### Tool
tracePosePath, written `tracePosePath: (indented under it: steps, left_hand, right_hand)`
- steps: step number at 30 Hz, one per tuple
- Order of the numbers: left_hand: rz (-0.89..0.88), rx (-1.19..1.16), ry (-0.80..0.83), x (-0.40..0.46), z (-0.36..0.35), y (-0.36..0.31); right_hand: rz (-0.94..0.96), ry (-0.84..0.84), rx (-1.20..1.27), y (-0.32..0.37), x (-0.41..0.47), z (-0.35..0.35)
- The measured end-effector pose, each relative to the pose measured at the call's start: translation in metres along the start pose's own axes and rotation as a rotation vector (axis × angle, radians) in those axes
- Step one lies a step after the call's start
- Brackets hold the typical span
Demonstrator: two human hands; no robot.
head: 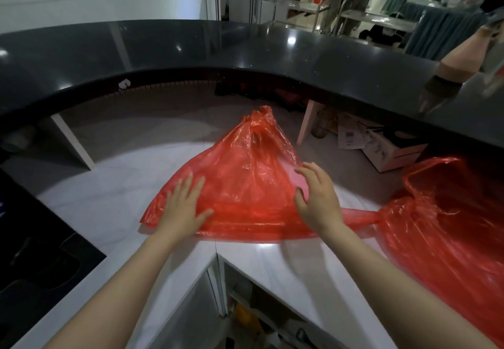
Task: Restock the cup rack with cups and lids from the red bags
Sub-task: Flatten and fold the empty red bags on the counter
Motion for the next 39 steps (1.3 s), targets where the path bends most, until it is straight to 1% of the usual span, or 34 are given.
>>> tracePosePath:
  steps: [1,3,6,10,12,15,16,17,19,20,21,22,24,26,27,28,31,36,39]
  left_hand:
    - [0.002,0.067,0.095,-0.003,-0.014,0.001]
    - [0.017,0.084,0.197,-0.014,-0.035,0.004]
    - [0.043,0.087,0.264,-0.024,-0.045,0.01]
    - [0.052,0.137,0.354,-0.037,-0.042,0.017]
    - [0.046,0.137,0.365,-0.046,-0.041,0.02]
    - [0.047,0.137,0.379,-0.058,-0.035,0.028]
    - [0.065,0.148,0.39,-0.061,-0.03,0.034]
    - [0.092,0.167,0.407,-0.064,-0.023,0.042]
    - [0.161,0.187,0.462,-0.064,-0.006,0.057]
    - [0.195,0.162,0.469,-0.061,0.004,0.061]
    - [0.226,0.111,0.434,-0.056,0.015,0.063]
    - [0.252,0.053,0.347,-0.049,0.026,0.063]
    - [0.283,-0.02,0.075,-0.03,0.049,0.059]
    - [0.276,-0.06,-0.169,-0.011,0.069,0.051]
    - [0.264,-0.083,-0.241,-0.003,0.075,0.047]
    - [0.253,-0.105,-0.28,0.008,0.079,0.043]
    - [0.232,-0.152,-0.286,0.038,0.077,0.039]
    - [0.307,-0.297,-0.246,0.077,0.061,0.047]
    - [0.303,-0.349,-0.196,0.098,0.05,0.053]
  right_hand:
    - [0.019,-0.004,0.008,0.007,0.004,-0.002]
    - [0.048,0.0,0.016,0.017,0.012,-0.006]
    - [0.055,0.06,0.006,0.026,0.02,-0.014]
    - [-0.022,0.16,-0.049,0.029,0.029,-0.032]
    - [-0.12,0.184,0.004,0.031,0.033,-0.042]
    - [-0.449,0.234,0.283,0.025,0.04,-0.054]
    - [-0.535,0.251,0.314,0.022,0.039,-0.057]
    - [-0.567,0.258,0.282,0.017,0.038,-0.059]
    - [-0.571,0.278,0.19,0.005,0.034,-0.061]
    - [-0.584,0.302,0.197,-0.001,0.03,-0.061]
    - [-0.608,0.33,0.247,-0.007,0.026,-0.061]
    - [-0.633,0.351,0.296,-0.011,0.024,-0.061]
    - [-0.664,0.343,0.35,-0.017,0.025,-0.056]
    - [-0.684,0.29,0.379,-0.023,0.034,-0.052]
    - [-0.681,0.264,0.371,-0.025,0.038,-0.05]
    - [-0.665,0.25,0.347,-0.025,0.042,-0.05]
    - [-0.61,0.265,0.278,-0.019,0.054,-0.054]
    - [-0.547,0.318,0.305,-0.006,0.074,-0.069]
    - [-0.508,0.326,0.315,-0.006,0.085,-0.078]
Point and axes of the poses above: each hand's wrist, its own x-axis towards the middle knuckle, its own z-axis out of the back of the hand, y = z × x, the point moved 4 cm from there along x, towards the middle knuckle, and after that the axes turned 5 degrees about -y, right-handed, at the moved point
